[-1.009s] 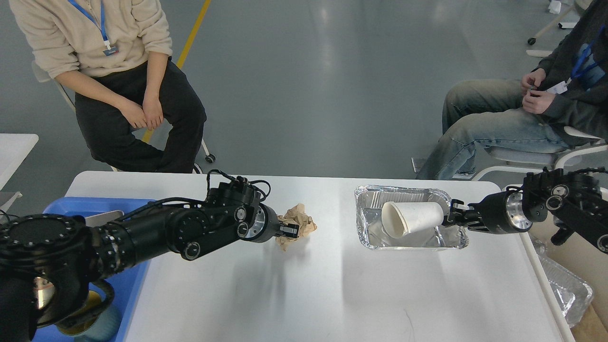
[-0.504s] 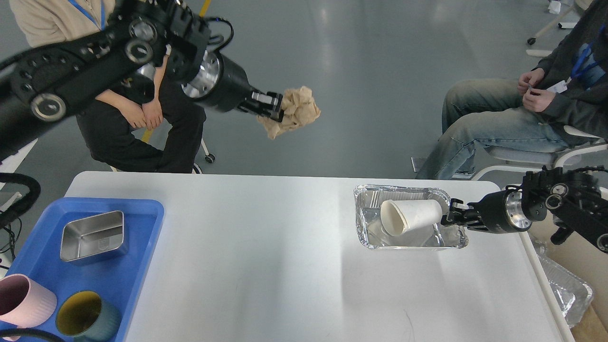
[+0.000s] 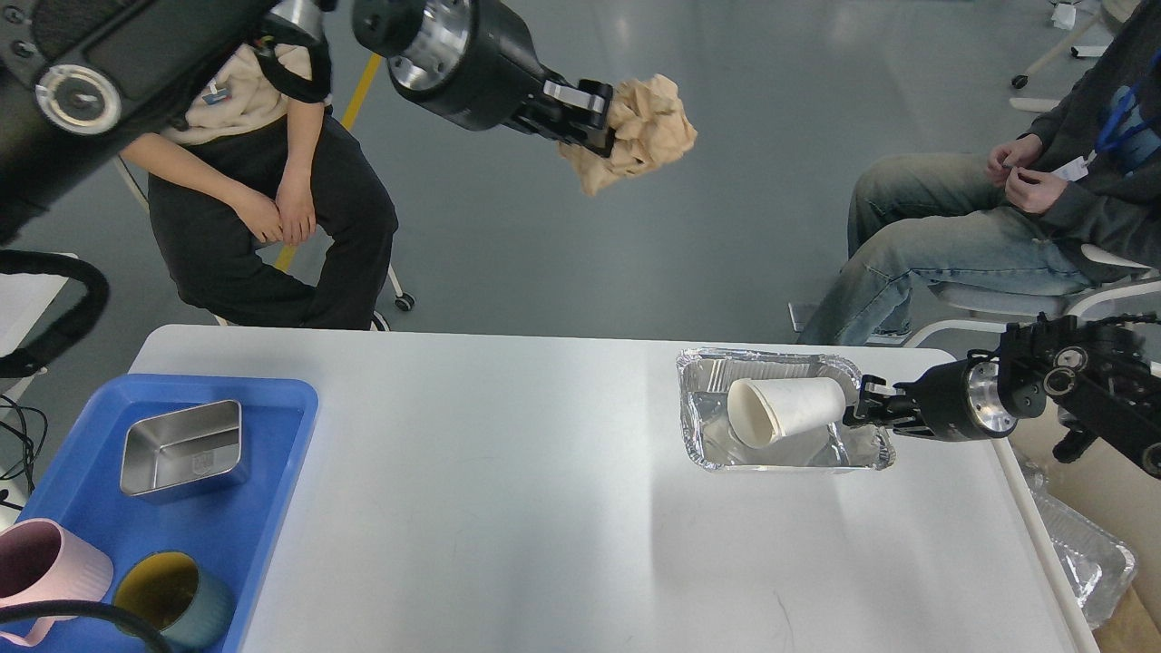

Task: Tidy desktop
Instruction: 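Lift the crumpled paper and lower it into the foil tray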

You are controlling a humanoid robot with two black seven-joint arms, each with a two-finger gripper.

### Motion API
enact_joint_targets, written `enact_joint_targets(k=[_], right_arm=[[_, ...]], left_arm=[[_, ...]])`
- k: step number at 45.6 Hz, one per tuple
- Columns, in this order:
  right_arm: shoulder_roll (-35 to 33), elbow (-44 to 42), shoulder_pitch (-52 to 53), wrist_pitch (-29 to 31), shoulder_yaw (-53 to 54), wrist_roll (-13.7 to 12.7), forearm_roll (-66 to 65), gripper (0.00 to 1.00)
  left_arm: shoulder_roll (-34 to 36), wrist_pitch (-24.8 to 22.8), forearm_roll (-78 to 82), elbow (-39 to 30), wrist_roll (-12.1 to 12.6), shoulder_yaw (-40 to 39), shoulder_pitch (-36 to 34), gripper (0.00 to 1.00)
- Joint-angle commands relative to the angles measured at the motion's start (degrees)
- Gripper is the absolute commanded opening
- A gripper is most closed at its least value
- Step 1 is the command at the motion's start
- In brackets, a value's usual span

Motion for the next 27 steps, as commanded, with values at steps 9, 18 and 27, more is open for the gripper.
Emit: enact_joint_targets(k=[9,18,27], right_arm=[[-0.68,1.73,-0.2,0.01,1.18,-0.09,0.0,0.0],[-0.69,1.73,-0.29,0.01,1.36,-0.08,0.0,0.0],[-0.69,1.73,-0.38,0.01,1.54,0.0,0.0,0.0]], left_arm=[[-20.63,11.05,3.15,9.93,-0.71,6.53,6.53,0.0],[-26.35,15.27,7.63,15.12,-2.38,9.44,11.71,0.0],[-26.35,19.58,8.34,15.04,-3.35,13.13,14.7,0.0]])
